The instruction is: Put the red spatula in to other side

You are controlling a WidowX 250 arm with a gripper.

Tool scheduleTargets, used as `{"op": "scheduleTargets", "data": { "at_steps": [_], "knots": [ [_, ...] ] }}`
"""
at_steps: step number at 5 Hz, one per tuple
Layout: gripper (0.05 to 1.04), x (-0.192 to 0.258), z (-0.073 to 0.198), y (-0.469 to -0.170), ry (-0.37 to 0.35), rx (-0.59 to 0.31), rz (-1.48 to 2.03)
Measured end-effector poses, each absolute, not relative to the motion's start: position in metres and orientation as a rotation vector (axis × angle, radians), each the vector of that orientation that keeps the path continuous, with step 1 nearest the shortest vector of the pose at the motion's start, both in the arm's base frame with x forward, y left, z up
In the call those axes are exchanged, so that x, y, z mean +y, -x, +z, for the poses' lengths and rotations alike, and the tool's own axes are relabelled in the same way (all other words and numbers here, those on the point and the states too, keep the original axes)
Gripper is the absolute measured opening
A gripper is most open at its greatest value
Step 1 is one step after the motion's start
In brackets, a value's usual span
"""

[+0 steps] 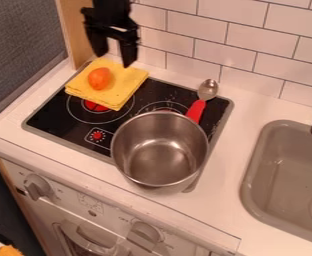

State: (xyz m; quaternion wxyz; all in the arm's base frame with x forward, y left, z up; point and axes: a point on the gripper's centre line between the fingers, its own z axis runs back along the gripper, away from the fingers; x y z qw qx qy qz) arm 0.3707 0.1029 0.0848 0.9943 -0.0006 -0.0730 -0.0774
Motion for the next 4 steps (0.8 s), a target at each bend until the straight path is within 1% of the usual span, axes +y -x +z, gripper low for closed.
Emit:
{"op": "scheduleTargets", "data": {
  "at_steps": [1,2,3,4],
  "knots": [
    [1.001,0.056,0.086,-0.376,0.051,-0.131,-0.185],
    [1.001,0.029,0.088,-0.377,0.093,-0.113,-0.133],
    [1.001,0.009,0.086,-0.381,0.09,-0.102,-0.098],
    [1.001,-0.001,0.066,-0.384,0.083,-0.073,-0.013]
  ]
}}
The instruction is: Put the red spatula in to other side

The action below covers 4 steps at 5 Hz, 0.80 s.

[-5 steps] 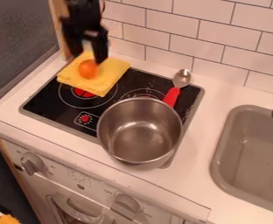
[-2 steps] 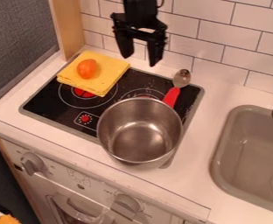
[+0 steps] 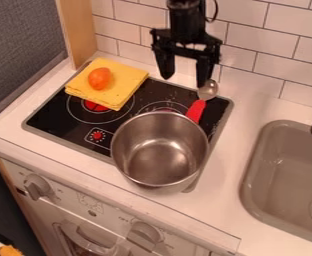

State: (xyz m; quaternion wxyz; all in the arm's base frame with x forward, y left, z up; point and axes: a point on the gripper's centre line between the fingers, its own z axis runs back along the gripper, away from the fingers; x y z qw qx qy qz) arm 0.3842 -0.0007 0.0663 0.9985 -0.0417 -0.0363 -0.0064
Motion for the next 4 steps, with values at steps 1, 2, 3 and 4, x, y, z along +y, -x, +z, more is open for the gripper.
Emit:
{"op": "scheduleTargets", "data": {
  "at_steps": [1,2,3,4],
  "knots": [
    [1.001,-0.012,0.049,-0.392,0.073,-0.065,0.052],
    [1.001,-0.029,0.042,-0.4,0.064,-0.06,0.086],
    [1.001,-0.04,0.021,-0.399,0.075,-0.017,0.107],
    [1.001,-0.046,0.012,-0.403,0.063,0.011,0.107]
  ]
}}
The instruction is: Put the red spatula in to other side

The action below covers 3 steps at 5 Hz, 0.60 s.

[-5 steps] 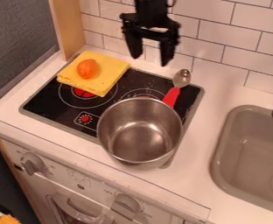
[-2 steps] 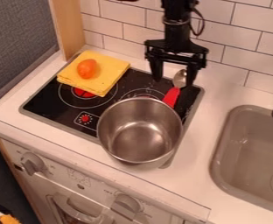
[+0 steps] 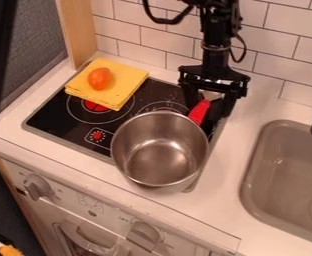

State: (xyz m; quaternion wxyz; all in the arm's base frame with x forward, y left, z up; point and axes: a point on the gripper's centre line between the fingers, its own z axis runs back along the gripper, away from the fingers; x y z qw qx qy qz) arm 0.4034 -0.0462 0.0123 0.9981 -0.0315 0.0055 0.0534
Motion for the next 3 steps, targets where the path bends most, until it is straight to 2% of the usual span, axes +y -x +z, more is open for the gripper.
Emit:
{"op": "scheduleTargets", "data": {
  "at_steps": [1,3],
  "knots": [
    [0.953,-0.0452,0.0091,-0.401,0.041,0.052,0.092],
    [0.388,-0.0415,0.0062,-0.3974,0.018,0.069,0.056]
  ]
}}
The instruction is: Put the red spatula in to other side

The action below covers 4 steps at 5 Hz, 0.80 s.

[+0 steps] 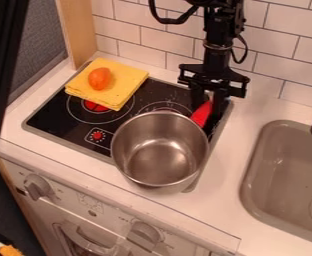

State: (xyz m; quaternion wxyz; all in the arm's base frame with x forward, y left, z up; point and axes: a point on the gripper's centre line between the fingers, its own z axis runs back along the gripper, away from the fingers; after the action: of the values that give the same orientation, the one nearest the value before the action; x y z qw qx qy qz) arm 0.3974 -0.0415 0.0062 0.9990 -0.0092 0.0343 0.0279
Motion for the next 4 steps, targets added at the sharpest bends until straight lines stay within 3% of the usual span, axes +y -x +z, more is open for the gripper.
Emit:
{"op": "scheduleTargets", "data": {
  "at_steps": [2,4],
  "knots": [
    [0.337,-0.05,0.014,-0.397,0.063,0.065,0.037],
    [0.337,-0.068,0.092,-0.415,0.161,-0.05,-0.029]
  ]
}}
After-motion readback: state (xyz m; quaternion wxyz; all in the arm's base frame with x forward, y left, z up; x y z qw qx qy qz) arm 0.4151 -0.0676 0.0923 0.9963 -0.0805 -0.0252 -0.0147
